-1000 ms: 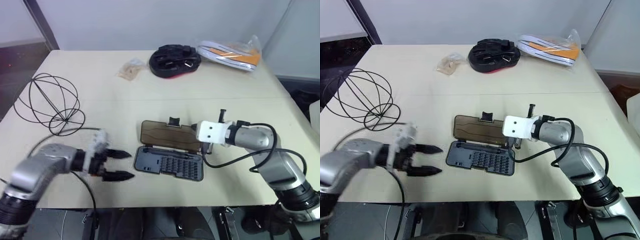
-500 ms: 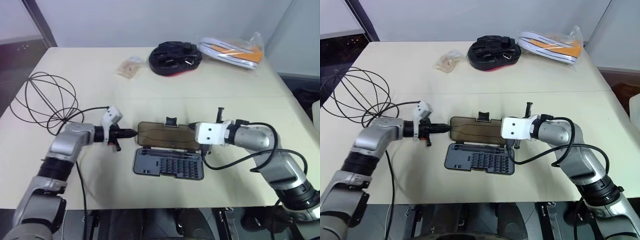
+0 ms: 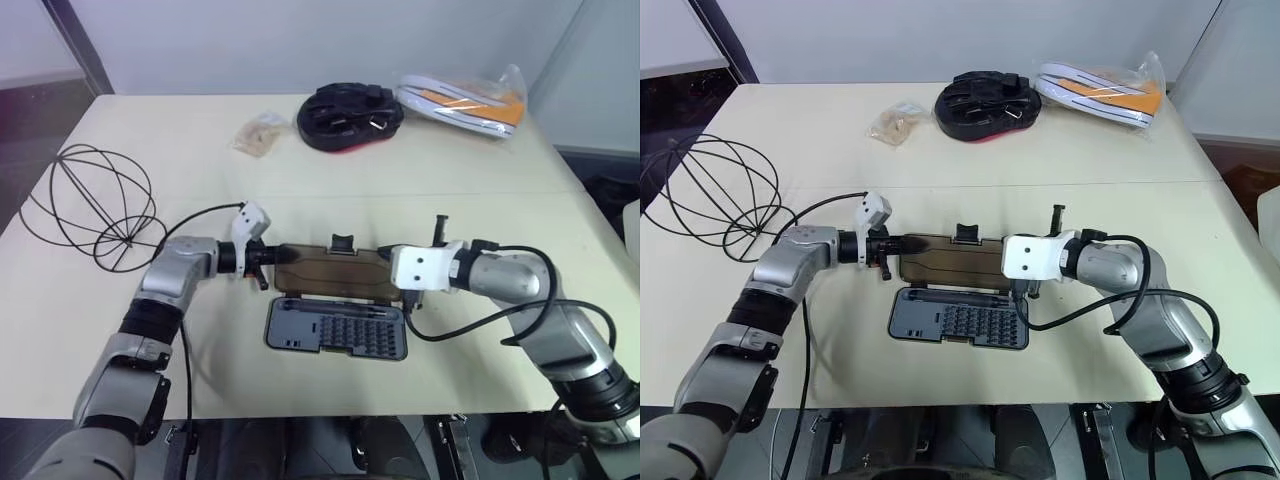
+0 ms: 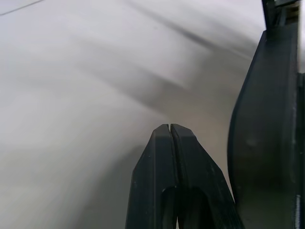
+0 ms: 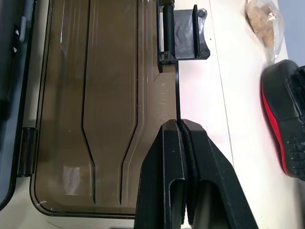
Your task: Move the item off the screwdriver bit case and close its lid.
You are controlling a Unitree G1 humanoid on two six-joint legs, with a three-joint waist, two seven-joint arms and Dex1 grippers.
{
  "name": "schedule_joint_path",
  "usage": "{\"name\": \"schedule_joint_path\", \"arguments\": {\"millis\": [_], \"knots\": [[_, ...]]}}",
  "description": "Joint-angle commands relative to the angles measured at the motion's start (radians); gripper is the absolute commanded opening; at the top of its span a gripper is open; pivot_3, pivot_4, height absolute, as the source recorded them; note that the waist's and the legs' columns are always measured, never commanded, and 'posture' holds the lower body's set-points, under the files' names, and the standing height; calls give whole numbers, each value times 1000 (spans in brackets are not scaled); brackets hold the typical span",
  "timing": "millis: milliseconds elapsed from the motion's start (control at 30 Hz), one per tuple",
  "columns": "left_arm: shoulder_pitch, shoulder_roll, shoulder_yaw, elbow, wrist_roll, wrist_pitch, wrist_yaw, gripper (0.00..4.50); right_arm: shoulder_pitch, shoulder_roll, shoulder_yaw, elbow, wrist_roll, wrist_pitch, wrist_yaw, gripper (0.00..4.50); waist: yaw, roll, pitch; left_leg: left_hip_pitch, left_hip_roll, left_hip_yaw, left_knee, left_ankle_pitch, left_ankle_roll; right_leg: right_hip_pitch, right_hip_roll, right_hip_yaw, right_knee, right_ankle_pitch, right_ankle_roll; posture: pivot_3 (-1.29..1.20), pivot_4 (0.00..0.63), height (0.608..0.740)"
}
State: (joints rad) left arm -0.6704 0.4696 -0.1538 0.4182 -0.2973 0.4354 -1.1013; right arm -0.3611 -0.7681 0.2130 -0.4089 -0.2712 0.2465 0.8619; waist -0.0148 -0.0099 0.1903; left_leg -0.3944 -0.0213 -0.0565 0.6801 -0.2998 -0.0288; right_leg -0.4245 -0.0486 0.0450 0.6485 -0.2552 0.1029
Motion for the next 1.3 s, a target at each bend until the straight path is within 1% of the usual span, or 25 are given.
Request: {"name": "schedule_joint_path", "arguments": {"millis": [33, 100, 200, 333, 367, 467, 500, 567, 600, 700, 767, 867, 1033, 1167, 1300], "knots": [[-6, -3, 24, -48, -22, 13, -16, 0, 0, -7, -40, -57, 11, 3, -6, 269, 1, 0, 0, 0, 0, 0, 0, 0, 0, 0, 0, 0, 0, 0, 0, 0, 150, 740], [-9, -4, 25, -45, -17, 13, -21, 0, 0, -6, -48, -65, 18, 11, -8, 874, 2, 0, 0, 0, 0, 0, 0, 0, 0, 0, 0, 0, 0, 0, 0, 0, 150, 740], [-13, -4, 24, -34, -12, 7, -29, 0, 3, -14, -60, -88, 29, 23, 2, 2400, 2, 0, 0, 0, 0, 0, 0, 0, 0, 0, 0, 0, 0, 0, 0, 0, 150, 740], [-18, -6, 22, -21, -5, -3, -41, 0, 5, -14, -97, -139, 85, 73, 28, 4399, 2, 0, 0, 0, 0, 0, 1, 0, 0, 0, 0, 0, 0, 0, 0, 0, 150, 740], [-21, -8, 19, -17, -2, -11, -45, 0, 9, -15, -130, -175, 143, 122, 54, 4466, 2, 0, 0, 0, 0, 0, 1, 0, 0, 0, 0, 0, 0, 0, 0, 0, 150, 740], [-30, -15, 18, -7, 3, -20, -54, 0, 22, -21, -225, -259, 287, 255, 110, 4466, 5, 0, 0, 0, 0, 0, 1, 0, 0, 0, 0, 0, 0, 0, 0, 0, 150, 740], [-38, -18, 19, -5, 1, -26, -61, 0, 49, -34, -313, -303, 396, 312, 161, 4466, 5, 0, 0, 0, 0, 0, 1, 0, 0, 0, 0, 0, 0, 0, 0, 0, 150, 740], [-58, -20, 23, -2, -4, -39, -82, 0, 125, -75, -538, -364, 632, 464, 279, 4466, 15, 0, 0, -1, 0, -2, 1, 0, 0, 1, -1, -1, 0, 0, 0, 0, 150, 740], [-67, -20, 27, 0, -8, -41, -91, 0, 168, -97, -620, -377, 704, 502, 323, 4466, 21, -1, 0, -1, 0, -2, 1, 0, 1, 2, -1, -1, -1, 0, 0, 0, 150, 740], [-83, -15, 39, -5, -19, -39, -110, 0, 263, -145, -757, -386, 843, 593, 372, 4466, 26, -1, 0, 0, 0, -2, 2, -1, 1, 3, -1, -1, -1, 0, 0, 0, 150, 740], [-89, -7, 47, -23, -29, -30, -127, 0, 316, -160, -827, -388, 926, 647, 380, 4466, 25, -1, 0, 2, 0, -1, 2, -1, 1, 5, -1, -1, -1, 0, 0, 0, 150, 740], [-77, 17, 44, -93, -52, 10, -172, 0, 391, -166, -860, -382, 961, 655, 355, 4466, 20, -1, 0, 3, 1, -1, 2, -1, 1, 6, 0, -1, -1, 0, 0, 0, 150, 740], [-4, 68, 10, -238, -76, 71, -223, 0, 479, -155, -906, -374, 1038, 649, 339, 4466, 18, 0, 0, 3, 1, -1, 2, -1, 1, 6, 0, 0, 0, 0, 0, 0, 150, 740], [68, 128, -8, -335, -75, 62, -262, 0, 509, -163, -957, -346, 1092, 657, 317, 4466, 19, 0, 0, 4, 1, -1, 2, -1, 1, 6, 0, 0, 0, 0, 0, 0, 150, 740], [131, 193, -21, -408, -62, 28, -292, 0, 544, -173, -961, -309, 1072, 615, 313, 4466, 22, 0, 0, 4, 1, -1, 2, -1, 1, 6, 0, 0, -1, 0, 0, 0, 150, 740]]}}
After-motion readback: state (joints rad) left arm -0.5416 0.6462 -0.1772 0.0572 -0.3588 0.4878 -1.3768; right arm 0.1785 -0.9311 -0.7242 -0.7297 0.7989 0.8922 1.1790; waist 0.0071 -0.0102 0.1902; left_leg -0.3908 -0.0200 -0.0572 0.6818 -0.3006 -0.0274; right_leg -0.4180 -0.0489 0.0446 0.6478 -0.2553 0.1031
